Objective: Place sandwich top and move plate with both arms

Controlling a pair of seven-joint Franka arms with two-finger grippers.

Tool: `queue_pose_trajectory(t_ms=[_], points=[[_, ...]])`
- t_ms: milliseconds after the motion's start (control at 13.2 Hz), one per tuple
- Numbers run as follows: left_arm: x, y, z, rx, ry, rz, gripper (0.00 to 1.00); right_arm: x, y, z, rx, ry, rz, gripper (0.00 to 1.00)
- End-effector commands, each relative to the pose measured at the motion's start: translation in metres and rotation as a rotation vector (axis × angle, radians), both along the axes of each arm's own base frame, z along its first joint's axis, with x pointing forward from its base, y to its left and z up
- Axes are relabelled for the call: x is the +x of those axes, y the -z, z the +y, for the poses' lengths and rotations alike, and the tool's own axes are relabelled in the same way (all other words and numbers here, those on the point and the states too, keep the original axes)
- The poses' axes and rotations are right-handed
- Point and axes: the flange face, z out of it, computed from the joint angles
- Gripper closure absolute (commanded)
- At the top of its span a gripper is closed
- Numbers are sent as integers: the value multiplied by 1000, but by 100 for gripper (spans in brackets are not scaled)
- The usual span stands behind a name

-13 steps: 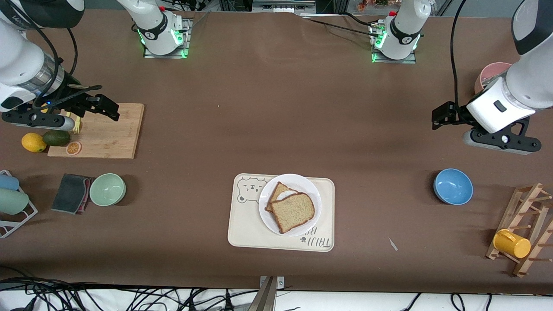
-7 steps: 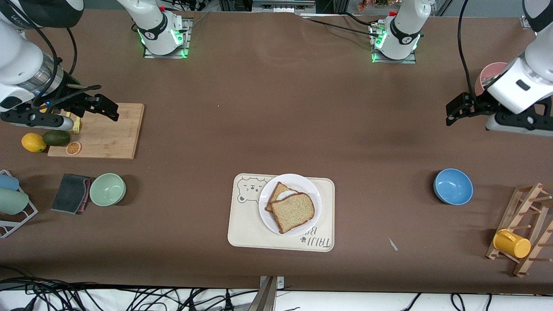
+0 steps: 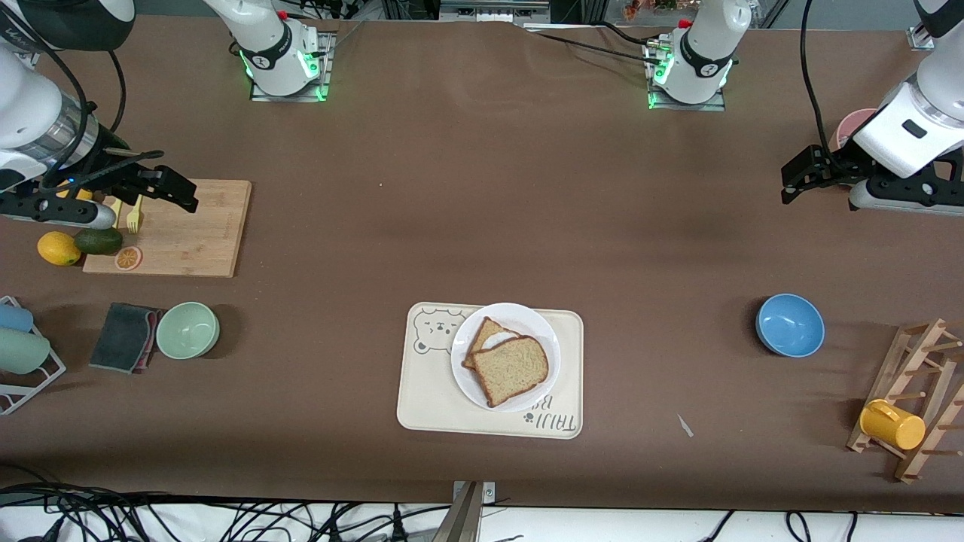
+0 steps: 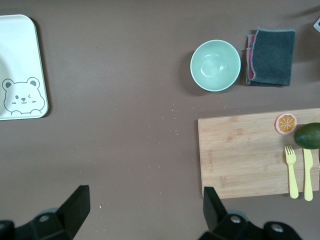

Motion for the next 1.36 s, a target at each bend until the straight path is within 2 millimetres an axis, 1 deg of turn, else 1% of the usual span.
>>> queue_pose_trajectory(t_ms=[0, 303, 455, 606, 682, 986, 1289], points=[[-4, -1, 0, 26, -5, 6, 0, 0, -8, -1, 21, -9, -12, 0], [-8, -1, 0, 26, -63, 33, 0, 0, -9, -1, 21, -9, -15, 0], [-10, -3, 0, 27, -65, 43, 0, 0, -9, -1, 21, -9, -15, 0], [-11, -1, -1, -20, -76, 63, 0, 0, -9, -1, 21, -9, -15, 0], [-10, -1, 6, -24, -78, 63, 0, 1, -8, -1, 22, -8, -13, 0], [-11, -1, 6, -25, -78, 66, 0, 0, -12, 0, 39, -10, -18, 0], [-11, -1, 6, -25, -77, 66, 0, 2, -10, 2, 45, -9, -17, 0]])
